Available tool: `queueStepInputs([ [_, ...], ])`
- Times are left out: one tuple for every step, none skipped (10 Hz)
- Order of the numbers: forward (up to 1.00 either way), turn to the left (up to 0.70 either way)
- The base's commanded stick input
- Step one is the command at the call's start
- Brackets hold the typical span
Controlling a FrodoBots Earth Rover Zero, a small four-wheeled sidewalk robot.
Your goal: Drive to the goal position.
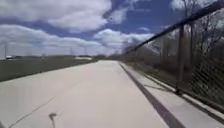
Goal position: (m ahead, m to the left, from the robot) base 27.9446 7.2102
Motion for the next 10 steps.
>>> queueStepInputs([
  [1.00,-0.07],
  [1.00,-0.21],
  [1.00,-0.02],
  [1.00,0.00],
  [1.00,0.00],
  [1.00,0.00],
  [1.00,0.00],
  [1.00,-0.07],
  [1.00,-0.27],
  [1.00,-0.27],
])
